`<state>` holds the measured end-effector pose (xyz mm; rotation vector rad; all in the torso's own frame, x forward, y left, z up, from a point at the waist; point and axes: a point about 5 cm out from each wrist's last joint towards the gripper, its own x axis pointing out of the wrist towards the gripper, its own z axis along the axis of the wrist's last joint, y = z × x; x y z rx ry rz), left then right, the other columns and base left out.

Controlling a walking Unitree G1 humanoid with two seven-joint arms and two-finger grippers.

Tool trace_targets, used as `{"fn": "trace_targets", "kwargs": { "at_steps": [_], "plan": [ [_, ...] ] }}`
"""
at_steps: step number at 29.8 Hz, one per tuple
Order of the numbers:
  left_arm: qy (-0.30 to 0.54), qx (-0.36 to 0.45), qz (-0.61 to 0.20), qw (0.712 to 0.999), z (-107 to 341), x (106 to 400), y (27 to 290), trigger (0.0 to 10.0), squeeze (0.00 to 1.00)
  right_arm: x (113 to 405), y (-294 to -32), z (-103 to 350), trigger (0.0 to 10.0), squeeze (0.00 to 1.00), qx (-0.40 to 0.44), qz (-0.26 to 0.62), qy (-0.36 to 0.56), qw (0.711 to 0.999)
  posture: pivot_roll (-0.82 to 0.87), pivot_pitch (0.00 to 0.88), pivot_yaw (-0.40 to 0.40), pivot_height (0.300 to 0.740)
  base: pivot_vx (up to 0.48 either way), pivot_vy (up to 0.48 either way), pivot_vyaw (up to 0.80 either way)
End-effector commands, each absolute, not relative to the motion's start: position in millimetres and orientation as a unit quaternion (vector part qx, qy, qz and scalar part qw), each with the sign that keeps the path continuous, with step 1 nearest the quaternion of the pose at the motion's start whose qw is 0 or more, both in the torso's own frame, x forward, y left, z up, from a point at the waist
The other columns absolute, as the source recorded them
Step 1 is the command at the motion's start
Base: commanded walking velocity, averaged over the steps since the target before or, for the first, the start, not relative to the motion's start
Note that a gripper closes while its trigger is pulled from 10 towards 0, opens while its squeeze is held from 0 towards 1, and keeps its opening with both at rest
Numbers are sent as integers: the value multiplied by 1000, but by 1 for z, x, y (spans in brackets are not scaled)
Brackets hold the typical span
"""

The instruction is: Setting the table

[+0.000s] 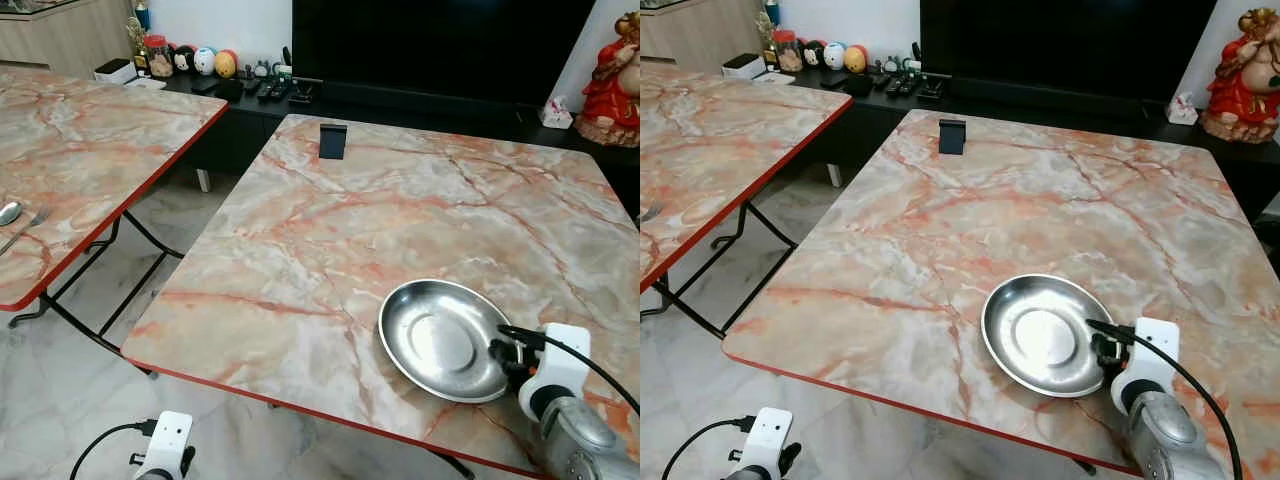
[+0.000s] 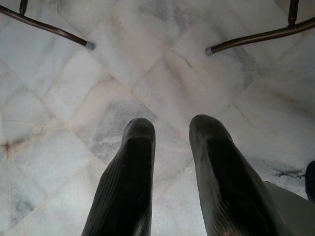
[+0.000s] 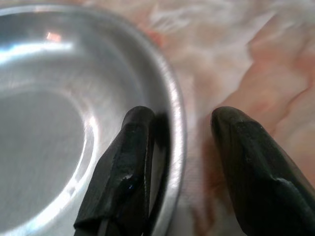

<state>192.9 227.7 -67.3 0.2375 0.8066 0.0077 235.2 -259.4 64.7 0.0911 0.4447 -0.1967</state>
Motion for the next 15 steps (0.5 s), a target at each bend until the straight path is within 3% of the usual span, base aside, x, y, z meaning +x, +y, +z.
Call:
{"fn": "trace_targets", "kwargs": {
  "at_steps": [1, 15],
  "plan": [
    [399, 118, 0, 909, -69, 192, 226, 10000, 0, 238, -261, 72, 10000, 0, 50, -106, 198, 973, -5, 0, -28, 724, 0, 0, 0],
    [398, 120, -3, 909, -68, 194, 227, 10000, 0, 249, -247, 86, 10000, 0, 88, -78, 143, 983, -7, 0, -21, 724, 0, 0, 0]
  ]
}}
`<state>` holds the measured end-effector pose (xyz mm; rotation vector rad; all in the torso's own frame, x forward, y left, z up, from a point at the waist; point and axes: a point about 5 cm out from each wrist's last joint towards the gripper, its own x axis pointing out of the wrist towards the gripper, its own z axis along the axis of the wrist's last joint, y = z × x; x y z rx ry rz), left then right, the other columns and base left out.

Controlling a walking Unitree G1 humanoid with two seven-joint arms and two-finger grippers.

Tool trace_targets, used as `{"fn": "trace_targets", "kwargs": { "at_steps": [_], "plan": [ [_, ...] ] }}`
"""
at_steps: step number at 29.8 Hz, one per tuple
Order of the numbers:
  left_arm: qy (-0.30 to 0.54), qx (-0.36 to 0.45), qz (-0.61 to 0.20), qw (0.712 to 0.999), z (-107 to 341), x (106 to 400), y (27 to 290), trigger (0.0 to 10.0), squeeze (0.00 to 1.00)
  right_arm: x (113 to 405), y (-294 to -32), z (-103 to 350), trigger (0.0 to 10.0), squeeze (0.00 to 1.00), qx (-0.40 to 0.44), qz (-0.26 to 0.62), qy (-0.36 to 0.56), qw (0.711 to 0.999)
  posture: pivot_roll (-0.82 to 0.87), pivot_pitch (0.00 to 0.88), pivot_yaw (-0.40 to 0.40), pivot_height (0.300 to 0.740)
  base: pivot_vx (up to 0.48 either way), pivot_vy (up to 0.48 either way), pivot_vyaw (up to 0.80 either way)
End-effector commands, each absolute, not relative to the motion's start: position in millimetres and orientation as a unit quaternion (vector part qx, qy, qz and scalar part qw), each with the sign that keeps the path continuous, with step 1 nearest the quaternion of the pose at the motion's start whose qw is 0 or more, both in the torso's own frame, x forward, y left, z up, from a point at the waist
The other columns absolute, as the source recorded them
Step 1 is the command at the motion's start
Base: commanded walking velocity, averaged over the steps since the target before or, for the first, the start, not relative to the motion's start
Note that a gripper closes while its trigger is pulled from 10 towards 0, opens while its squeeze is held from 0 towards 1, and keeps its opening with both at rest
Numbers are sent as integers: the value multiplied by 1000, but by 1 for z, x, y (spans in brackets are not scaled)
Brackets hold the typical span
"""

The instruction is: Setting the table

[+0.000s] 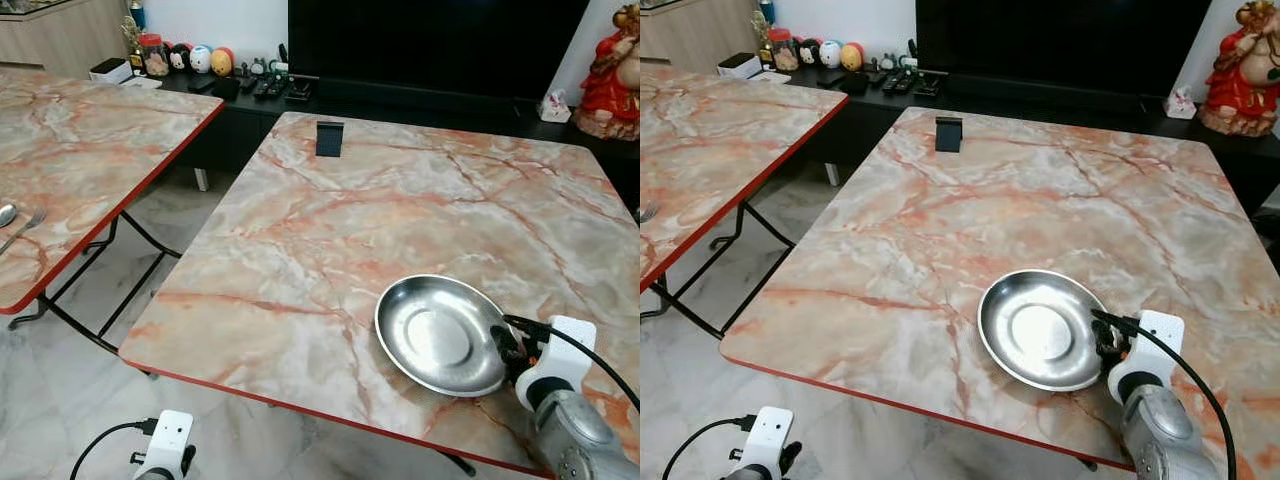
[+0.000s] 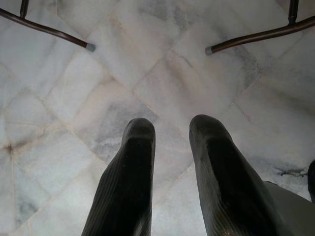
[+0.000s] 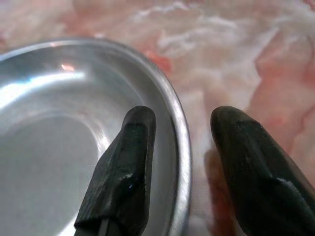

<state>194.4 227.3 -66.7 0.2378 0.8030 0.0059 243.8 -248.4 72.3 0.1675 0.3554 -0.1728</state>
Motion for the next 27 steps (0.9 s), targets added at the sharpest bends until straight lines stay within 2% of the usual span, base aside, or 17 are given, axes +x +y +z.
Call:
{"fn": "trace_targets", "kwargs": {
  "at_steps": [1, 10, 17, 19, 22, 27],
  "plan": [
    [398, 120, -4, 909, -68, 194, 227, 10000, 0, 249, -245, 86, 10000, 0, 89, -74, 142, 983, -7, 0, -21, 724, 0, 0, 0],
    [398, 118, -4, 910, -68, 194, 226, 10000, 0, 249, -246, 86, 10000, 0, 83, -77, 138, 984, -5, 0, -22, 724, 0, 0, 0],
    [390, 114, -6, 914, -67, 195, 224, 10000, 0, 258, -240, 119, 10000, 0, 67, -67, -18, 995, -19, 0, -10, 724, 0, 0, 0],
    [388, 112, -8, 915, -67, 196, 222, 10000, 0, 259, -235, 117, 10000, 0, -3, -71, -31, 997, -35, 0, 2, 724, 0, 0, 0],
    [387, 118, -15, 914, -66, 198, 223, 10000, 0, 255, -220, 104, 10000, 0, 15, -70, -42, 997, -68, 0, 35, 724, 0, 0, 0],
    [375, 129, -33, 917, -61, 208, 221, 10000, 0, 250, -225, 90, 10000, 0, 12, -101, -37, 994, -49, 0, 59, 724, 0, 0, 0]
  ]
}}
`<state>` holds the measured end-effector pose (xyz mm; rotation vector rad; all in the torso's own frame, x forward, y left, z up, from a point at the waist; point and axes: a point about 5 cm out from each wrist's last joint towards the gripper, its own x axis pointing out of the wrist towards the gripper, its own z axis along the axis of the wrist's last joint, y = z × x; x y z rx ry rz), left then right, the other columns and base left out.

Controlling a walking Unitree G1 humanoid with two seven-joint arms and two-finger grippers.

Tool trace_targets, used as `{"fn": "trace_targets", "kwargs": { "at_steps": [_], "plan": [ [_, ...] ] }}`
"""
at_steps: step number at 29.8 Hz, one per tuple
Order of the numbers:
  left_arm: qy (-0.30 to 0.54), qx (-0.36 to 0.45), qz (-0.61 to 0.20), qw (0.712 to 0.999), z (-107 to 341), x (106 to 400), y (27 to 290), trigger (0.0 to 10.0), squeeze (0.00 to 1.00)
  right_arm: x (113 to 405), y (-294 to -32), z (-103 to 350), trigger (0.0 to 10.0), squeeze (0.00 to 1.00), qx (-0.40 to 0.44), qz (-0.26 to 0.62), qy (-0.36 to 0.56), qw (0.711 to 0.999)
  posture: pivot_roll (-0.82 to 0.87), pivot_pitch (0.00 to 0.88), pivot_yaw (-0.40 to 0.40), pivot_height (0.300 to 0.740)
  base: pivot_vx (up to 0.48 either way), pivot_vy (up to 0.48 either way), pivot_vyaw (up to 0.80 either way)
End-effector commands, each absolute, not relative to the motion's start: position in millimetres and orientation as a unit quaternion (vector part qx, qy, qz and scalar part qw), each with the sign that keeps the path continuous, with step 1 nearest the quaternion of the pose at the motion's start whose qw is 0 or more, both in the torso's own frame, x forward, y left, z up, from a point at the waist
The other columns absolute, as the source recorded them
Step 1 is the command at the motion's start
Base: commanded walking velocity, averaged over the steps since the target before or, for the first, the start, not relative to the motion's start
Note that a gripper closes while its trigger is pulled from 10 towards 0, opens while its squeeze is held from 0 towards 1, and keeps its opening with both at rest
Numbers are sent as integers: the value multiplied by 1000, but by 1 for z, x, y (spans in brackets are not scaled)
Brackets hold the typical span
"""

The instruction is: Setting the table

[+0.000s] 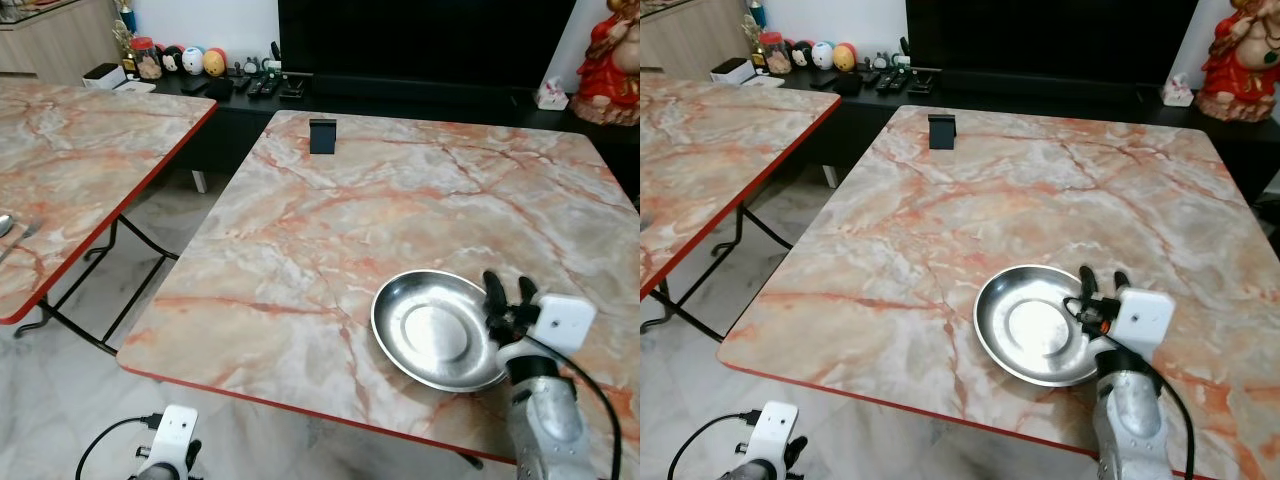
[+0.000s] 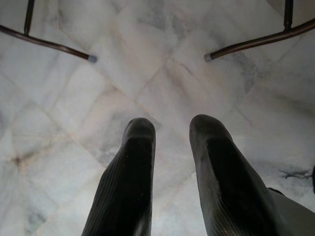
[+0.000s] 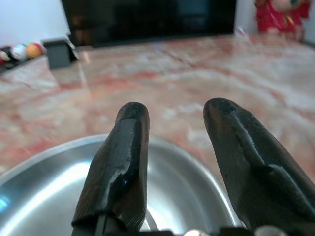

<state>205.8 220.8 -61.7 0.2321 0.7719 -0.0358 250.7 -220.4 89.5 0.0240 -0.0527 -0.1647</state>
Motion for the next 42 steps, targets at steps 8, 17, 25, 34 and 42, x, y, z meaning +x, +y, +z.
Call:
{"fn": "trace_targets", "kwargs": {
  "at_steps": [8, 17, 25, 34, 42],
  "plan": [
    [365, 129, -24, 922, -54, 215, 229, 10000, 0, 260, -221, 98, 10000, 0, -3, -87, -85, 993, -60, 0, 60, 724, 0, 0, 0],
    [387, 77, 24, 918, -64, 201, 226, 10000, 0, 272, -217, 112, 10000, 0, -10, -71, -123, 990, -69, 0, 36, 724, 0, 0, 0],
    [392, 23, 72, 917, -67, 196, 229, 10000, 0, 274, -209, 117, 10000, 0, 0, -59, -138, 989, -73, 0, 25, 724, 0, 0, 0],
    [398, 17, 81, 914, -70, 188, 233, 10000, 0, 272, -217, 117, 10000, 0, 0, -71, -139, 988, -67, 0, 22, 724, 0, 110, 0],
    [387, 19, 91, 917, -65, 194, 237, 10000, 0, 276, -210, 119, 10000, 0, 12, -69, -144, 987, -56, 0, 24, 724, 0, 182, 0]
  ]
}}
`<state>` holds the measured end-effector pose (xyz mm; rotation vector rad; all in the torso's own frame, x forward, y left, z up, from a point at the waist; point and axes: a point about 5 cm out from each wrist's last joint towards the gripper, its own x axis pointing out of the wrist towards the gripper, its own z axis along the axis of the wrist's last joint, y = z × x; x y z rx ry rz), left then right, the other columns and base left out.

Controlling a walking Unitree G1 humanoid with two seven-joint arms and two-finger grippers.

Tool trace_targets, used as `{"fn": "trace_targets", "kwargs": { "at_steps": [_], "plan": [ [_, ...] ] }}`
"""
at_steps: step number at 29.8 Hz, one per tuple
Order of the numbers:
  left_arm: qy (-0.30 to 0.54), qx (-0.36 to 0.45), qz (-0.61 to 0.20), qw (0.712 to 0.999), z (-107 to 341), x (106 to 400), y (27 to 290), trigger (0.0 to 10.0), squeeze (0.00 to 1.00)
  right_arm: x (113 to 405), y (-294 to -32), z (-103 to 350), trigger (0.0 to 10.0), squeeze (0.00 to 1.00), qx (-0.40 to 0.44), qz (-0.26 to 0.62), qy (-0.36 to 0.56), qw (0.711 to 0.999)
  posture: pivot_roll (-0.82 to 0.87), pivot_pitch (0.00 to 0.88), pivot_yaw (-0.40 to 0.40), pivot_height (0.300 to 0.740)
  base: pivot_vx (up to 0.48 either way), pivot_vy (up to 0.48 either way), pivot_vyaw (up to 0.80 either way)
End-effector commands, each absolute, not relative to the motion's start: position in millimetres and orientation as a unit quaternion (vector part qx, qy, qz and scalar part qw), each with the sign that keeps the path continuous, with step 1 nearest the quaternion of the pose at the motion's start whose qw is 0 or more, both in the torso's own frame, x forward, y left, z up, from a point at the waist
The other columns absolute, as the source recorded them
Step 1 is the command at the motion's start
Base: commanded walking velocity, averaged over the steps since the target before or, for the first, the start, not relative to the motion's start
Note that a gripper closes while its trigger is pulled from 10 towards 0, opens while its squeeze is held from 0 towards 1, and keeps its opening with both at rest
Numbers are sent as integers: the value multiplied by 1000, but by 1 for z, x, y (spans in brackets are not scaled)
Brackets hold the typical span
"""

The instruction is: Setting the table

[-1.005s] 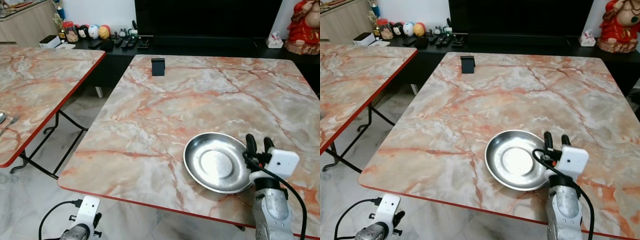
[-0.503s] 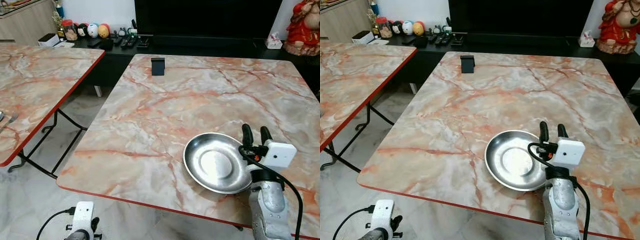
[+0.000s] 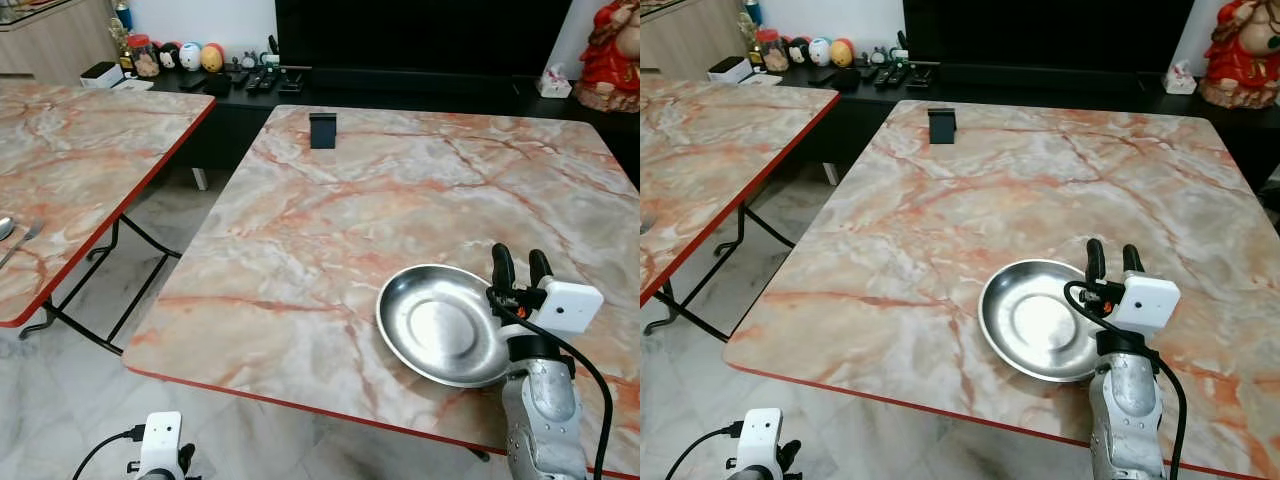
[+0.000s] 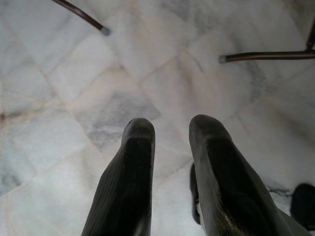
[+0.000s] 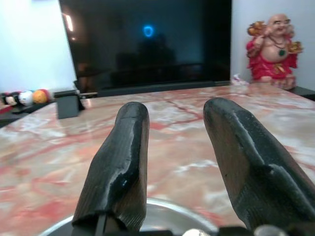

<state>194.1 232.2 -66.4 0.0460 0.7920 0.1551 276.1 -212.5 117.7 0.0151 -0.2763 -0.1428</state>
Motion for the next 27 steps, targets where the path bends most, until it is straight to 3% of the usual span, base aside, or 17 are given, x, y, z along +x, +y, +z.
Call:
{"fn": "trace_targets", "kwargs": {
  "at_steps": [1, 17, 27],
  "plan": [
    [388, 19, 90, 917, -66, 194, 237, 10000, 0, 276, -209, 119, 10000, 0, 12, -70, -143, 987, -49, 0, 22, 724, 0, 0, 0],
    [389, 18, 86, 917, -68, 191, 235, 10000, 0, 282, -208, 122, 10000, 0, 16, -65, -147, 987, -27, 0, 7, 724, 0, 119, 0],
    [388, 18, 84, 918, -68, 191, 234, 10000, 0, 282, -202, 120, 10000, 0, 25, -61, -141, 988, -17, 0, 3, 724, 0, 357, 0]
  ]
}}
